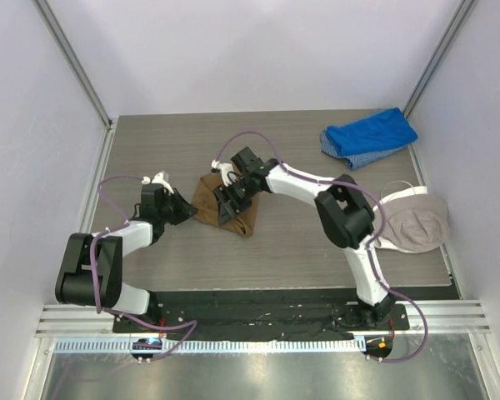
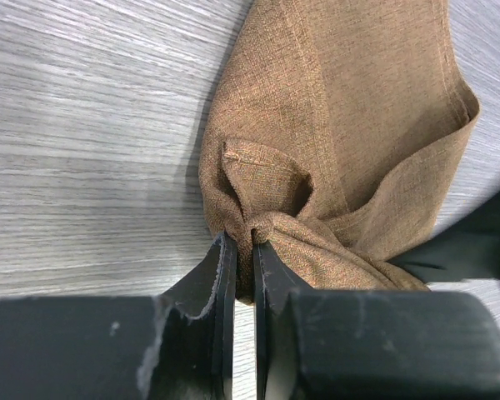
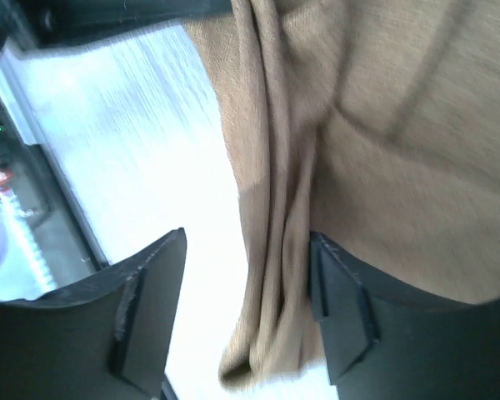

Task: Fold the napkin, place the utensils inside, and roll it up
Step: Roll the napkin with the utensil

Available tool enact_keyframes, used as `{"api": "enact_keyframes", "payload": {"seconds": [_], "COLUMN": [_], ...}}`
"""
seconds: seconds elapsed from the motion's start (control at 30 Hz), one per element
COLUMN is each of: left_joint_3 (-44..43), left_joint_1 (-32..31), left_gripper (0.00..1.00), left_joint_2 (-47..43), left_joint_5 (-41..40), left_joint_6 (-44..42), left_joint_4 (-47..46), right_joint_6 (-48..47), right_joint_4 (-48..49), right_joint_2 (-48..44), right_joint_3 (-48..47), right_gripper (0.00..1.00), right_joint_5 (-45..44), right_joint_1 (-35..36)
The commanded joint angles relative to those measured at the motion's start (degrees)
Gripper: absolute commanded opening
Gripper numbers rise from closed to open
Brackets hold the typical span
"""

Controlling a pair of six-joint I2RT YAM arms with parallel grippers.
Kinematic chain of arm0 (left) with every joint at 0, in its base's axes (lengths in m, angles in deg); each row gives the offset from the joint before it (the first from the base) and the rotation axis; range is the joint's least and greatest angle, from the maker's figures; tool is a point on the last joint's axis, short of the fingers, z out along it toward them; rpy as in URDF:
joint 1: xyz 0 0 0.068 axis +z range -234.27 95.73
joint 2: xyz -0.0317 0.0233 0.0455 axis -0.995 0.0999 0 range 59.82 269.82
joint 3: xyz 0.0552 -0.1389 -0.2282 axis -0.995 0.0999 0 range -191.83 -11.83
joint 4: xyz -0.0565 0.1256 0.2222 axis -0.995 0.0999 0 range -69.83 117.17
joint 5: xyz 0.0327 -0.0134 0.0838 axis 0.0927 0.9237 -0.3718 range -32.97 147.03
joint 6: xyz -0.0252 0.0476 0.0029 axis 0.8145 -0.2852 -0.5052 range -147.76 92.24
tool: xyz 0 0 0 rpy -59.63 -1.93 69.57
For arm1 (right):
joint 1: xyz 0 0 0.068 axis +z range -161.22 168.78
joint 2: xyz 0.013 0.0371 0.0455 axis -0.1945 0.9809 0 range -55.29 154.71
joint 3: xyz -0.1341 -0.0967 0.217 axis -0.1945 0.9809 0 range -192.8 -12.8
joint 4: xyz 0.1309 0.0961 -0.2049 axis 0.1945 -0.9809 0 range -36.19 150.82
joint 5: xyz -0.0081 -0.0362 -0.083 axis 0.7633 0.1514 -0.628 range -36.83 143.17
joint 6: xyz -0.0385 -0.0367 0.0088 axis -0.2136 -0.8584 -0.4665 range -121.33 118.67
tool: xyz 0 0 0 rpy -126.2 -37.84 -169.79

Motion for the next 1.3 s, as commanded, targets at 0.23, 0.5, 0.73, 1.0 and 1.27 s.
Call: {"api": "enact_keyframes", "payload": {"seconds": [0.23,0.5,0.73,1.0,1.27], "left_joint_3": [-2.65,-2.91,-2.82,-3.26,-3.26], "left_joint_1": [0.18,0.09,0.09,0.09,0.09], "left_gripper": [0.0,0.0,0.0,0.0,0.0], "left_joint_2": [-0.08,-0.52,-0.78,-0.69,-1.14], "left_joint_5": [-1.54,-1.89,-1.98,-2.16,-2.51], "left_joint_6": [-2.3,-2.12,-2.12,-2.04,-2.56], "left_joint_4": [5.09,5.53,5.62,6.06,6.85], "right_joint_6": [-9.35,-9.09,-9.71,-9.36,-7.96], "right_joint_4": [20.53,20.8,21.51,17.56,13.69], "right_joint_2": [-25.21,-25.31,-24.96,-21.44,-19.33], "right_joint_3": [26.86,29.96,31.19,29.17,25.83], "right_gripper": [0.71,0.71,0.69,0.38,0.09], "right_joint_5": [-36.52,-41.36,-40.57,-38.37,-23.48], "right_joint_1": [9.89,12.01,12.18,12.1,8.94]}}
